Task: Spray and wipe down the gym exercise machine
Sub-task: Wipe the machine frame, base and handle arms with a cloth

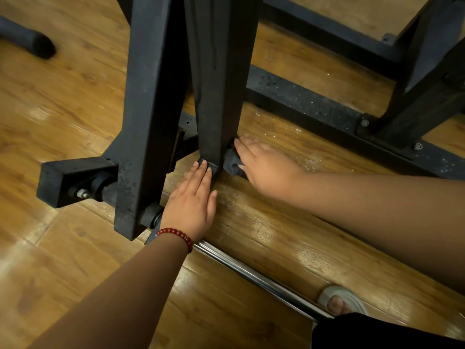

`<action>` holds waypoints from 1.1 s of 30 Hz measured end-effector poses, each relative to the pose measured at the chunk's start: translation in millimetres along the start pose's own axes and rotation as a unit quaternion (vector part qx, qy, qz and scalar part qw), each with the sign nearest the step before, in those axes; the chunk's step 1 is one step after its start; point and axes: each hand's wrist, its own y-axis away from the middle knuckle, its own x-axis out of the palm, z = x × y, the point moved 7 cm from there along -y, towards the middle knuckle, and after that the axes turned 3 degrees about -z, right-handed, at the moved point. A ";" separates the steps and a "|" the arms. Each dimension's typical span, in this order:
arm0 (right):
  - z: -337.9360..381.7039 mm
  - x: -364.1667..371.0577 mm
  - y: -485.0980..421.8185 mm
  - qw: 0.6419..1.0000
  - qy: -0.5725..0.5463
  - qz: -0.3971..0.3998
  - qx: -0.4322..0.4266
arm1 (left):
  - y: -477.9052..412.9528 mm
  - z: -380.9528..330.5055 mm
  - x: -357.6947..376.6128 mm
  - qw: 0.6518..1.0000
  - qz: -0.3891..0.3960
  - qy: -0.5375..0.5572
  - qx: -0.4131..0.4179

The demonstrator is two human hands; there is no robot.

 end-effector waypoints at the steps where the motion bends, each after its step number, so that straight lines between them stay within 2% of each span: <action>1: -7.0 2.4 9.7 1.000 0.006 0.010 -0.011 | -0.2 0.1 -0.2 1.000 0.001 0.000 -0.002; 4: -22.4 5.4 39.2 0.999 0.026 0.004 -0.030 | -0.3 1.0 0.2 1.000 0.004 0.003 -0.008; 6: -26.9 7.5 45.8 1.000 0.022 -0.004 -0.014 | -0.2 0.7 -0.3 1.000 0.002 0.000 -0.009; 8: -21.1 8.3 40.6 1.000 0.011 0.008 0.000 | -0.6 -0.1 -0.8 1.000 0.001 -0.005 -0.009; 11: -7.5 2.1 10.3 1.000 0.002 -0.019 -0.007 | -0.2 -1.6 -1.3 1.000 -0.008 -0.009 0.001; 14: -6.0 0.3 -10.5 1.000 -0.007 0.001 -0.001 | 2.1 -8.2 -3.3 0.999 -0.024 -0.013 0.034; 17: -17.6 7.5 25.4 0.999 0.026 -0.003 -0.039 | 3.2 -14.5 -5.8 0.997 -0.030 -0.023 0.069; 22: -35.4 12.1 68.2 0.997 0.076 -0.027 -0.018 | 5.8 -50.3 -19.3 0.986 -0.034 -0.032 0.158; 25: -29.8 16.7 52.1 1.000 0.013 -0.025 0.006 | -18.2 -80.0 -29.9 0.987 -0.051 0.008 0.152; 27: -32.1 13.4 55.9 1.000 -0.003 -0.021 0.011 | -36.6 -89.7 -29.3 0.991 -0.031 0.012 0.132; 31: -47.5 15.6 108.5 0.997 -0.005 -0.042 0.061 | -51.2 -90.3 -10.9 0.986 0.067 -0.068 0.138; 33: -50.7 23.8 120.9 0.995 -0.021 -0.035 0.086 | -50.4 -91.3 -3.9 0.980 0.089 -0.118 0.136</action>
